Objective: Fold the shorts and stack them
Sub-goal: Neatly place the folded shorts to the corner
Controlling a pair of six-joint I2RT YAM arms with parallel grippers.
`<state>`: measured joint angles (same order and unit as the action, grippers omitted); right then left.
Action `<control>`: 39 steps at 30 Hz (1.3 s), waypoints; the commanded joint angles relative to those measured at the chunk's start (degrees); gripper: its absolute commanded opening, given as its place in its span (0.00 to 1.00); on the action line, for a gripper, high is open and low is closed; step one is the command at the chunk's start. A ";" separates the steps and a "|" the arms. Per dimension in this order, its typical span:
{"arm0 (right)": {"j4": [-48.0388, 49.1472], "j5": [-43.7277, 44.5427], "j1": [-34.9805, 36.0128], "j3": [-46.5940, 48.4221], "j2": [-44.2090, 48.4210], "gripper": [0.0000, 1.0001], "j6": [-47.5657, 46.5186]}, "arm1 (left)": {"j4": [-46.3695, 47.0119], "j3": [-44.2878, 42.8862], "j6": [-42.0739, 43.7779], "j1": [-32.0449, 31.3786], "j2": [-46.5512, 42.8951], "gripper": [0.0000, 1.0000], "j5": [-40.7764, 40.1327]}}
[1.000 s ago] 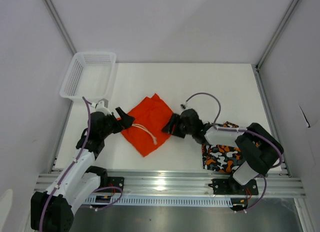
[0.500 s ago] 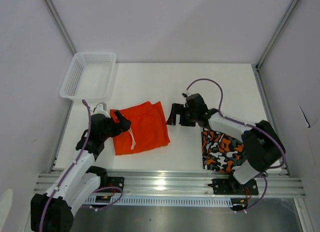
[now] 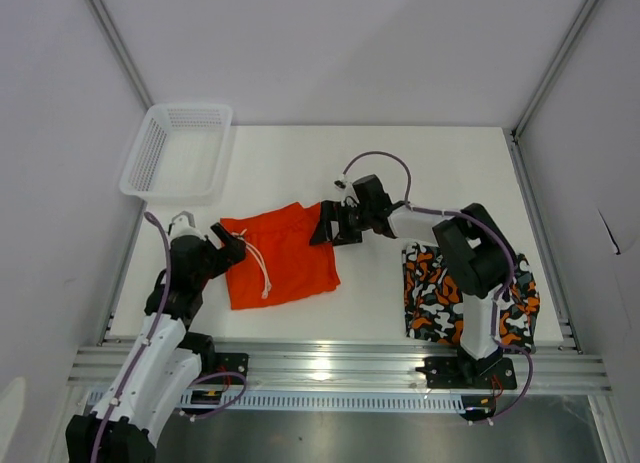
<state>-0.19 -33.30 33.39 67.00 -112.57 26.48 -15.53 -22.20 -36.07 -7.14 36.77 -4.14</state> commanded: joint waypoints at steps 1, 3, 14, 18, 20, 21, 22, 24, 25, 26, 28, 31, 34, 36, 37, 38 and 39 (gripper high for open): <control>1.94 -1.50 0.63 1.64 -3.17 0.92 -1.08 | 0.85 2.59 -1.19 1.68 0.67 0.99 -0.52; 2.21 -1.42 0.63 1.82 -3.96 0.75 -0.82 | 2.52 4.17 -1.02 2.74 0.67 0.99 0.45; 0.55 -0.36 -1.56 1.55 -3.71 0.00 -2.13 | 10.25 7.52 2.94 4.06 1.29 0.99 9.85; -2.71 0.25 -3.58 1.20 -2.57 0.00 -4.33 | 14.64 8.48 3.73 4.15 2.42 0.99 14.42; -3.94 0.34 -4.47 0.85 -1.60 0.00 -5.73 | 14.83 8.05 3.82 4.32 4.09 0.99 14.86; -4.21 0.43 -5.17 0.68 -1.33 0.00 -6.09 | 14.65 7.87 3.82 4.50 6.01 0.99 14.69; -4.47 0.69 -5.35 0.59 -1.16 0.00 -6.35 | 14.39 7.17 3.73 4.67 6.99 0.99 14.43; -5.26 1.39 -5.61 0.41 -0.81 0.00 -7.23 | 15.26 6.82 3.82 4.94 9.18 0.99 15.90; -5.18 1.31 -5.79 0.32 -0.80 0.00 -7.41 | 16.74 6.73 3.38 4.94 11.37 0.99 16.62; -5.09 1.13 -5.70 0.32 -0.89 0.00 -7.49 | 17.80 6.64 3.12 4.94 12.69 0.99 17.23; -4.91 1.04 -5.79 0.32 -1.24 0.00 -7.41 | 20.36 6.29 2.77 4.94 17.33 0.99 18.99; -4.21 0.34 -5.79 0.06 -1.86 0.00 -6.88 | 22.03 4.97 2.50 4.94 21.92 0.99 19.96; -3.24 -0.19 -5.79 -0.29 -2.30 0.00 -6.35 | 26.15 5.49 1.45 4.94 25.36 0.99 21.36; -3.07 -0.27 -5.96 -0.29 -2.47 0.00 -6.27 | 27.56 5.76 1.71 4.94 26.50 0.99 21.19; -2.63 -0.54 -5.96 -0.38 -2.47 0.00 -6.00 | 27.40 5.50 1.80 4.94 26.77 0.98 20.58; -2.45 -0.71 -5.96 -0.38 -2.56 0.00 -5.91 | 27.22 5.32 1.97 4.94 26.86 0.97 20.23; -2.45 -0.80 -5.96 -0.38 -2.56 0.00 -5.74 | 27.13 5.15 2.23 4.94 26.86 0.95 19.96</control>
<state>-3.40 -33.85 27.40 67.35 -115.55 20.95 9.96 -15.77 -34.15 -2.76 62.94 15.46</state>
